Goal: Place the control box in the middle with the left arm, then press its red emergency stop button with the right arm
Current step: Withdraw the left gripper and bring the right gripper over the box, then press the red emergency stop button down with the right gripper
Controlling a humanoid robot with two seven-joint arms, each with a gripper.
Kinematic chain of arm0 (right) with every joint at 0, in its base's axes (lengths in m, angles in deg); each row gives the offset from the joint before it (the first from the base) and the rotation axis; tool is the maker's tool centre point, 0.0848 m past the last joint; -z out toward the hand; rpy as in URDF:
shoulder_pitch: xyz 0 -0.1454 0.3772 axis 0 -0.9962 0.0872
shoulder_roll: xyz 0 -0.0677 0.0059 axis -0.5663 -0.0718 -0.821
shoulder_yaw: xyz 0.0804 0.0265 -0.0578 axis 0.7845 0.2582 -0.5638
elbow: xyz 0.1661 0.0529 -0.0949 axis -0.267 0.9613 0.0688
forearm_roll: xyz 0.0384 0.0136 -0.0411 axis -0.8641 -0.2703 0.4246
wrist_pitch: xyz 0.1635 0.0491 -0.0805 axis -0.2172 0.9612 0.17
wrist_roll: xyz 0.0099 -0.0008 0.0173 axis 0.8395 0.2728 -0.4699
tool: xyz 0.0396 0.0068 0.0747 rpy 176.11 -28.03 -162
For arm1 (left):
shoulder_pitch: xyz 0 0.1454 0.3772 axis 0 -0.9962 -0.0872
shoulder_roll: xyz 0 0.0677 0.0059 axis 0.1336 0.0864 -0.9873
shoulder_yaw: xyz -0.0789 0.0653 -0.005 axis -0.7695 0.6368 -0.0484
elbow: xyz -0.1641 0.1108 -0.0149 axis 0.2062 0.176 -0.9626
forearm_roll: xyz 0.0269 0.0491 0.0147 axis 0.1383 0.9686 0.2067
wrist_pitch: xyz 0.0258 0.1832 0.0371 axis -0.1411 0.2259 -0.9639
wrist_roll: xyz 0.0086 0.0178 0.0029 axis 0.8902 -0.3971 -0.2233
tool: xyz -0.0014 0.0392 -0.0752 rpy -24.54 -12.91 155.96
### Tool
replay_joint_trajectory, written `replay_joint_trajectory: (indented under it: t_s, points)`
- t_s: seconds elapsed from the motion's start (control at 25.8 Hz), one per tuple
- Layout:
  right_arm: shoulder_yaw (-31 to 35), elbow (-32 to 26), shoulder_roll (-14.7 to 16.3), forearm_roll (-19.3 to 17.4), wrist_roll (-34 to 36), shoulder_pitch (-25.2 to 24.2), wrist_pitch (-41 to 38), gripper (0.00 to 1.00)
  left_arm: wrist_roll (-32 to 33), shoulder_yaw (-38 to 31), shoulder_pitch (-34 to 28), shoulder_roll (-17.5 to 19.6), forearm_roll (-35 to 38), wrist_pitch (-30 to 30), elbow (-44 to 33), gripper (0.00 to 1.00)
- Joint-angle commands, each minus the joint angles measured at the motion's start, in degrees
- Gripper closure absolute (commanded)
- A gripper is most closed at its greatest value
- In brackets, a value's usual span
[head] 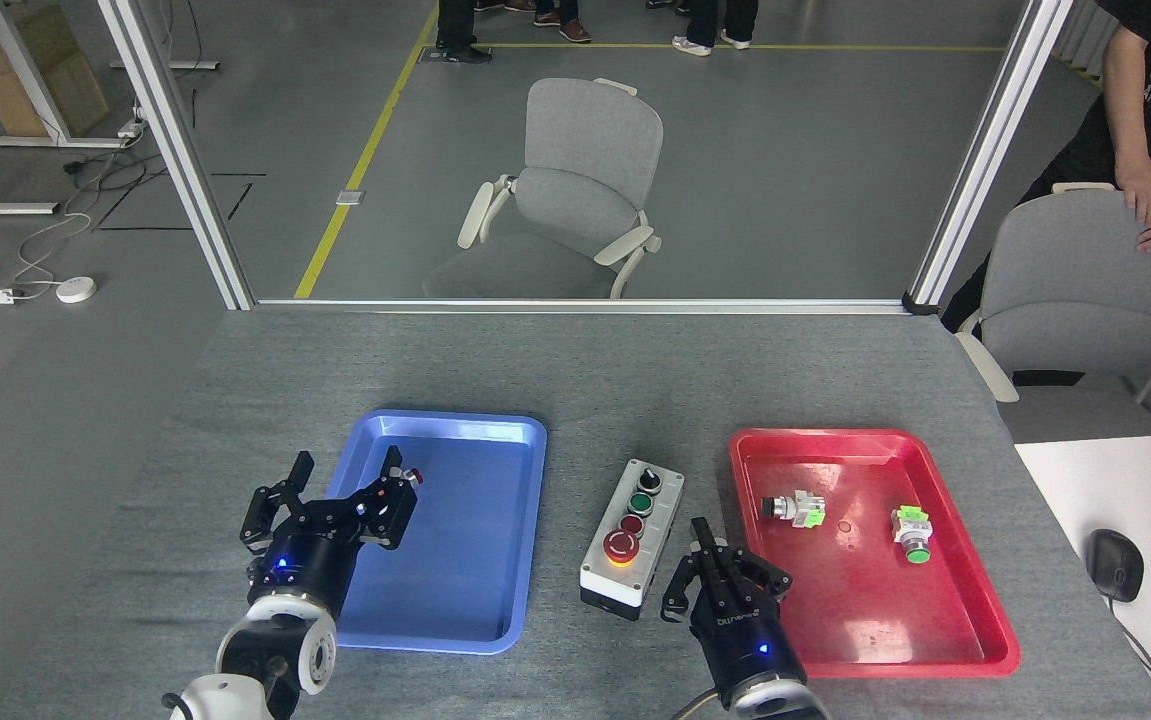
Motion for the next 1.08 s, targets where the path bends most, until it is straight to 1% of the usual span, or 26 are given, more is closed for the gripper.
replay_joint_trajectory:
  t_s: [0.0,0.08,0.27,0.35,0.43,0.54,0.62,0.97,1.05]
  points:
    - [-1.11,2.05,-0.72,1.96,0.06,1.77,0.17,1.00,-1.13,-3.98,0.01,0.08,0.08,-0.45,0.00,0.01]
    - [-2.34,4.07,-0.99,2.58,0.06,2.56,0.44,1.00,-2.01,-4.60,0.01,0.08,0.08,-0.45,0.09,0.01]
    - [-3.13,8.82,-2.83,2.93,0.24,5.11,1.67,1.00,-2.10,-4.68,-0.08,0.52,-0.10,-1.06,0.17,0.01]
    - [-3.66,11.63,-3.27,3.37,0.59,6.07,1.67,1.00,-2.18,-4.86,-0.08,0.70,-0.45,-3.44,0.52,0.01]
    - [-4.62,13.21,-3.36,3.37,0.77,6.25,1.76,1.00,-2.10,-6.18,-0.16,0.70,-1.68,-6.16,0.79,0.01]
    - [-4.89,13.65,-3.19,3.02,0.77,6.25,1.76,1.00,-1.92,-8.55,-0.25,0.70,-2.12,-9.06,1.32,0.01]
    - [-4.89,14.18,-2.92,2.75,0.85,6.25,1.67,1.00,-1.92,-9.25,-0.25,0.61,-2.47,-9.94,2.02,0.01]
    - [-4.80,14.44,-2.75,2.67,1.56,6.25,1.76,1.00,-2.18,-9.78,-0.34,0.35,-2.47,-9.41,2.11,0.01]
    - [-4.89,13.74,-2.66,2.67,2.17,6.16,1.76,1.00,-2.10,-9.78,-0.34,0.35,-2.47,-9.41,2.11,0.01]
